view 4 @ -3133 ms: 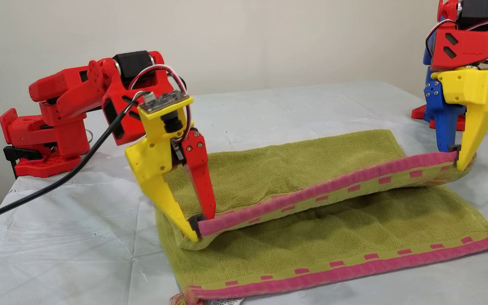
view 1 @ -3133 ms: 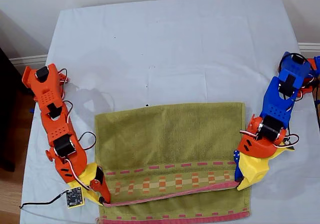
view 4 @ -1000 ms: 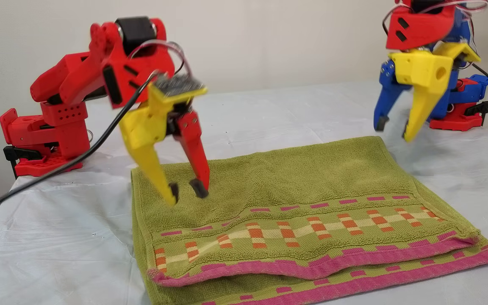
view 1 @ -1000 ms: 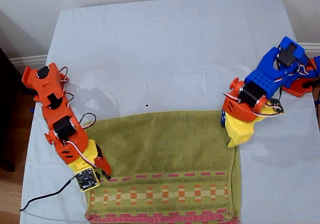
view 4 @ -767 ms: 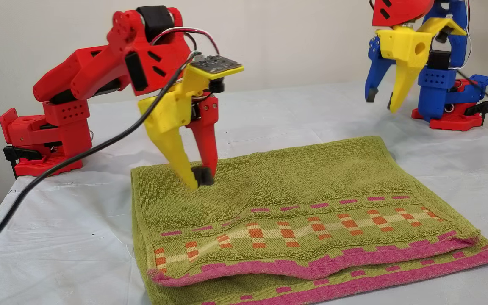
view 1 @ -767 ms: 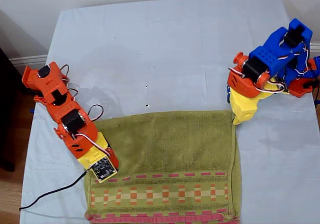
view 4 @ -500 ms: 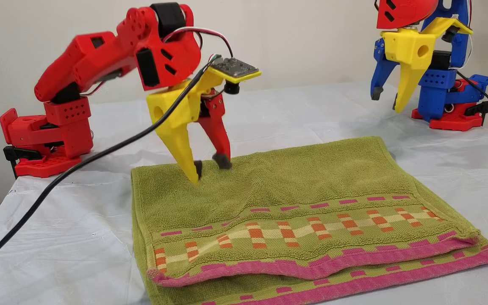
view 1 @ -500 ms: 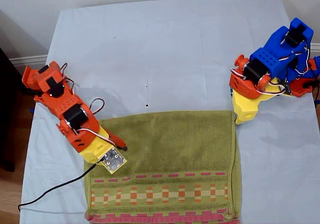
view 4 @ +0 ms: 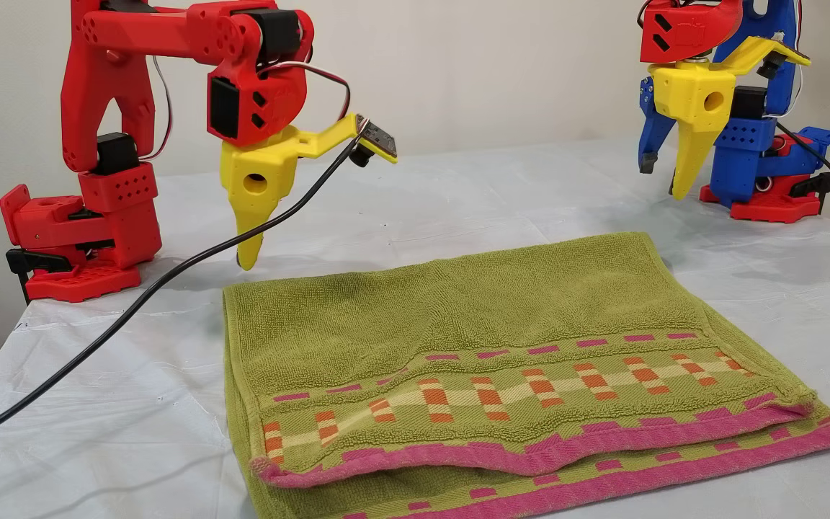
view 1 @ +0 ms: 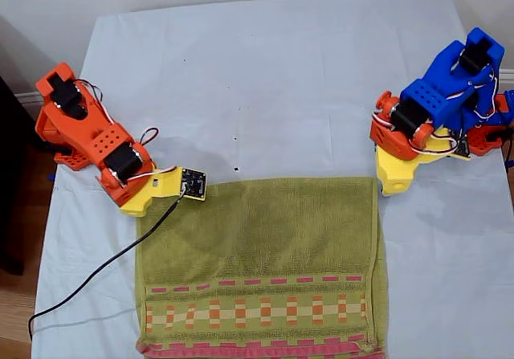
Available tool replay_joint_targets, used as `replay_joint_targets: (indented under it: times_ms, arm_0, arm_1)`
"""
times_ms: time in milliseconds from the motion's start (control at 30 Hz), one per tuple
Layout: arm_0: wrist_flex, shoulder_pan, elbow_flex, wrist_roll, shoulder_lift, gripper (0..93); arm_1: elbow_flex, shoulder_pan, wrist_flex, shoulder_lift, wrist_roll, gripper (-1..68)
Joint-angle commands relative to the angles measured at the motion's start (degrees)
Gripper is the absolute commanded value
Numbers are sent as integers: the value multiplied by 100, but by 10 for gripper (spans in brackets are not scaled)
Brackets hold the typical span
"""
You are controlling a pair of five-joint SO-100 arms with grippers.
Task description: Fold the towel.
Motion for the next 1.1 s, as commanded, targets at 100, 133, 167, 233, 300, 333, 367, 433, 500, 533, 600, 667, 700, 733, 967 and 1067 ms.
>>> replay_joint_targets:
  times_ms: [100,133,167,233,300,333,367,433,500,533,600,667,700,733,967,1067]
  arm_0:
    - [-1301,-123,993,-448,826,517]
    - [-1477,-123,1134,-510,861,515]
    - [-1661,-105,1292,-606,896,514]
    - [-1837,-70,1389,-721,861,512]
    - [-1793,-9,1318,-879,782,511]
    - [-1793,0,1327,-914,782,511]
    - [-1837,35,1397,-1002,782,511]
    - [-1986,88,1556,-1116,809,510]
    - [-2294,149,1802,-1257,861,506]
    - [-2487,185,1942,-1327,888,501]
    - [-2865,246,2232,-1441,923,484]
    - [-3164,272,2470,-1503,940,477]
    - [-3226,281,2540,-1529,949,480]
    - [-3234,299,2584,-1564,958,484]
    - [-3630,325,3041,-1635,1143,478]
    - [-3665,334,3138,-1679,1204,476]
  arm_1:
    - [-545,-35,26,-62,70,422]
    - [-589,-26,26,-123,44,422]
    - [-624,0,26,-185,18,421]
    - [-598,26,26,-193,18,421]
    - [-580,26,26,-167,114,421]
    - [-598,26,26,-167,132,421]
    - [-624,26,26,-202,149,421]
    - [-677,26,26,-290,176,421]
    - [-782,44,26,-360,176,420]
    - [-879,62,26,-396,185,420]
    - [-1055,105,26,-492,149,420]
    - [-1274,141,26,-677,105,420]
    - [-1406,141,26,-782,105,420]
    - [-1503,141,26,-861,105,420]
    - [-1705,202,26,-1230,18,420]
    - [-1635,202,26,-1248,53,420]
